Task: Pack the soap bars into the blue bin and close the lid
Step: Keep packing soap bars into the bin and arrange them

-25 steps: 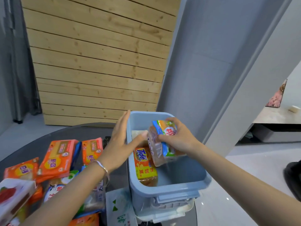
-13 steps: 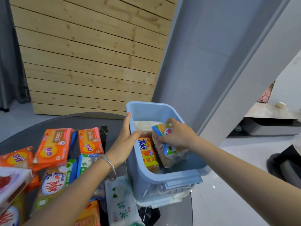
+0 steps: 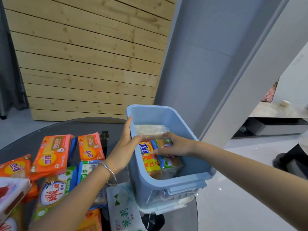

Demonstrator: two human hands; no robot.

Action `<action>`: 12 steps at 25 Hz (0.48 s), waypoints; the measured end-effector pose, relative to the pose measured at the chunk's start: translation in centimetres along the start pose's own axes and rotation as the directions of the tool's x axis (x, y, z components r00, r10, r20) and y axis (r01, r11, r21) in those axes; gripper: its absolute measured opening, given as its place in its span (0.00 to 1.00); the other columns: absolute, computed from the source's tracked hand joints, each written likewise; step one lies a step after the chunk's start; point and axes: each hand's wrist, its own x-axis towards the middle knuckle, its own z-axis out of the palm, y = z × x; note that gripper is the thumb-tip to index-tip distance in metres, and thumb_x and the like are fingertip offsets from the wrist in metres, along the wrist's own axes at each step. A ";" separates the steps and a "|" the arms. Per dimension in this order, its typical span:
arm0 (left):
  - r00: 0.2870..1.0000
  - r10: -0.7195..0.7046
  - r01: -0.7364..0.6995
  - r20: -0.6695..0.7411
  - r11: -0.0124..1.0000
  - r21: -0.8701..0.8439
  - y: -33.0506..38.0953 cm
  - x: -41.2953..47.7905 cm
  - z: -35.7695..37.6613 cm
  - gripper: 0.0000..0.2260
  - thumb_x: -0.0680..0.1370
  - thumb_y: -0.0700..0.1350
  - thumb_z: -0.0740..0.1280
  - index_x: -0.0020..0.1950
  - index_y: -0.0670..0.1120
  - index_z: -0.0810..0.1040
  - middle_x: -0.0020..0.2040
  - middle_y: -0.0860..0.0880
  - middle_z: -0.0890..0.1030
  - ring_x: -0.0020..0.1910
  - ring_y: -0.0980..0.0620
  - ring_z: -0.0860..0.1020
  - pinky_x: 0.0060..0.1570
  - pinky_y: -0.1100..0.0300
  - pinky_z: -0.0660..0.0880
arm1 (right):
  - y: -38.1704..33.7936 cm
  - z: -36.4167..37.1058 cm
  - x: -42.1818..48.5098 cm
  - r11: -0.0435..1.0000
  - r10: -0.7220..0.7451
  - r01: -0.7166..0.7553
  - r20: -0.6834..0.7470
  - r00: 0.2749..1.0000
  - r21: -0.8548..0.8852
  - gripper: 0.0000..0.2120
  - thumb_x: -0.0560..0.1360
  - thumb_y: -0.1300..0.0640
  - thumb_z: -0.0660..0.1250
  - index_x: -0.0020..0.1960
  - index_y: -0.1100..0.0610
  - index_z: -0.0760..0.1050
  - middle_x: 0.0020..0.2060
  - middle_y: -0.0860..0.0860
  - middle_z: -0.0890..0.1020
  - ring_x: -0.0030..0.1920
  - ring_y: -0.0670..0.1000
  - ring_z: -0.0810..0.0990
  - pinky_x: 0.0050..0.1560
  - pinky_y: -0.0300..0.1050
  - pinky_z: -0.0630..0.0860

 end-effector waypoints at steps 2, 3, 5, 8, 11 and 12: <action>1.000 0.002 -0.002 0.002 1.000 0.004 0.0 0.0 -0.1 0.29 0.80 0.43 0.57 0.73 0.62 0.46 0.57 0.60 0.72 0.51 0.61 0.76 0.46 0.66 0.75 | -0.1 -0.9 -0.9 0.928 -0.218 0.228 0.067 0.974 -0.296 0.43 0.66 0.43 0.75 0.74 0.46 0.57 0.76 0.50 0.57 0.76 0.52 0.55 0.74 0.50 0.58; 1.000 0.002 -0.002 -0.003 1.000 0.005 0.0 -0.1 -0.1 0.28 0.80 0.43 0.57 0.73 0.64 0.46 0.57 0.61 0.72 0.53 0.61 0.76 0.49 0.64 0.75 | -0.3 -0.8 -1.1 0.870 -0.332 0.353 0.122 0.935 -0.345 0.43 0.66 0.44 0.76 0.74 0.45 0.58 0.76 0.49 0.55 0.76 0.52 0.52 0.76 0.52 0.55; 1.000 0.005 -0.004 -0.015 1.000 0.012 0.0 -0.2 -0.2 0.26 0.80 0.44 0.57 0.69 0.67 0.48 0.58 0.61 0.72 0.55 0.59 0.75 0.55 0.58 0.74 | -0.3 0.3 -1.1 0.797 -0.412 0.471 0.229 0.882 -0.377 0.40 0.67 0.47 0.76 0.74 0.44 0.61 0.77 0.48 0.56 0.76 0.50 0.52 0.76 0.51 0.54; 1.000 -0.003 0.004 -0.031 0.999 0.043 -0.1 -0.2 -0.4 0.25 0.80 0.45 0.58 0.67 0.69 0.51 0.63 0.55 0.73 0.59 0.53 0.76 0.62 0.49 0.73 | 0.4 2.1 0.1 0.714 -0.409 0.475 0.244 0.879 -0.514 0.40 0.68 0.46 0.74 0.75 0.42 0.59 0.78 0.48 0.55 0.76 0.51 0.53 0.75 0.47 0.52; 1.000 -0.002 0.005 -0.029 0.995 0.099 -0.2 0.0 -0.7 0.26 0.79 0.45 0.58 0.72 0.65 0.52 0.64 0.60 0.72 0.61 0.58 0.74 0.64 0.51 0.70 | 0.4 2.0 1.1 0.627 -0.447 0.474 0.213 0.869 -0.618 0.38 0.69 0.42 0.71 0.74 0.41 0.58 0.77 0.47 0.57 0.75 0.52 0.58 0.72 0.47 0.57; 1.000 0.003 0.000 -0.025 0.993 0.121 -0.2 0.1 -0.8 0.26 0.79 0.45 0.58 0.72 0.65 0.53 0.62 0.65 0.71 0.59 0.65 0.73 0.62 0.55 0.70 | 0.3 1.9 1.3 0.613 -0.458 0.469 0.198 0.867 -0.635 0.38 0.69 0.41 0.71 0.74 0.41 0.58 0.77 0.47 0.57 0.75 0.52 0.58 0.72 0.47 0.58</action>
